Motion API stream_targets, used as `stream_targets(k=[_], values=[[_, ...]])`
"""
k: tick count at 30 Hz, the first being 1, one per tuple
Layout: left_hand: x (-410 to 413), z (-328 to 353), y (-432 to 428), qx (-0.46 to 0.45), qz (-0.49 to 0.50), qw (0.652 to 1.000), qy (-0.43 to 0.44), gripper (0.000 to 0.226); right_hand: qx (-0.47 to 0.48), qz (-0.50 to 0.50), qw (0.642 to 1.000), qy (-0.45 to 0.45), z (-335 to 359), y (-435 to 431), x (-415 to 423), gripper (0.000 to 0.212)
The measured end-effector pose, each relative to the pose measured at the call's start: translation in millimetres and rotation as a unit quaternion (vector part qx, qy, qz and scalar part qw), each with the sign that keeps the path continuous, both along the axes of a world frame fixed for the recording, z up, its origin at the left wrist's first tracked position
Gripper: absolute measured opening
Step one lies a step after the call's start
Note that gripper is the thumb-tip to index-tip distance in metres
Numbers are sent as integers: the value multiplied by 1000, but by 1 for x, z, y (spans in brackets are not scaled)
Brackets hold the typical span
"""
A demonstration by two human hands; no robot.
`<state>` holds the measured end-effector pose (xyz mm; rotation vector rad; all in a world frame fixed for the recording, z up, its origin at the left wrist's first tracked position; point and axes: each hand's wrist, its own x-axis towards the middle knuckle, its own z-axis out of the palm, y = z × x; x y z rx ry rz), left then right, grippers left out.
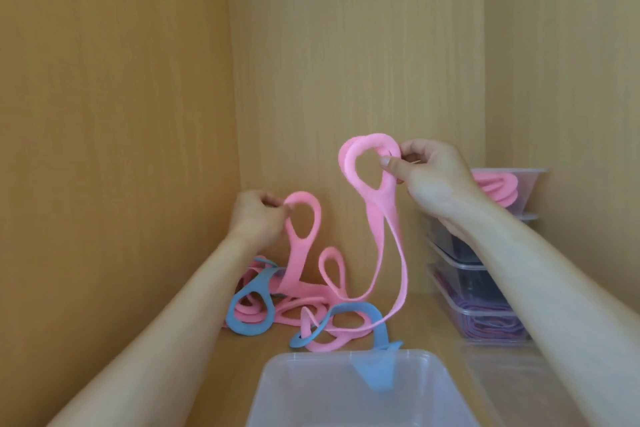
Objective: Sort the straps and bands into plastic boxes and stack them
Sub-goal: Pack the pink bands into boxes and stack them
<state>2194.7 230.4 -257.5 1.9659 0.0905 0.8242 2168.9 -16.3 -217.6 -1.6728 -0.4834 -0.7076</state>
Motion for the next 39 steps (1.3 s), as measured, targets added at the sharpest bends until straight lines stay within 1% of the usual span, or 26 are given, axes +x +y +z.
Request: stream_targets(k=[2,5,9,12,16,19,21,22,25,28,30,35,39], values=[[-8,12,-5,-61,-31,997,-41,13,9,4,1000,3,0,-1,1,6],[-21,24,-17,-127,-125,980,-91,11,14,32,999,17,0,-1,-1,6],[-34,29,-33,-145,-192,965,-109,12,43,151,987,42,1,-1,-5,7],[-41,31,-37,-141,-242,955,-99,12,52,198,977,49,3,0,-6,13],[-49,35,-40,-114,-333,934,-64,21,47,165,983,59,0,2,-3,11],[-53,40,-42,-148,-395,906,-32,28,47,135,987,70,-2,4,0,11],[-54,43,-41,-164,-433,886,-10,27,51,119,989,72,-2,5,2,11],[-55,43,-40,-158,-444,882,-5,26,52,112,990,71,-2,5,3,11],[-54,40,-40,-124,-441,889,-7,28,55,103,991,70,-3,7,5,9],[-51,37,-38,-128,-437,890,-13,24,64,115,989,70,-4,7,4,6],[-50,36,-36,-134,-441,887,-10,20,73,139,985,71,-6,8,3,8],[-50,36,-34,-155,-477,865,-4,18,97,202,971,85,-8,10,1,21],[-52,37,-34,-137,-518,844,4,14,81,260,956,104,-9,9,1,16]])
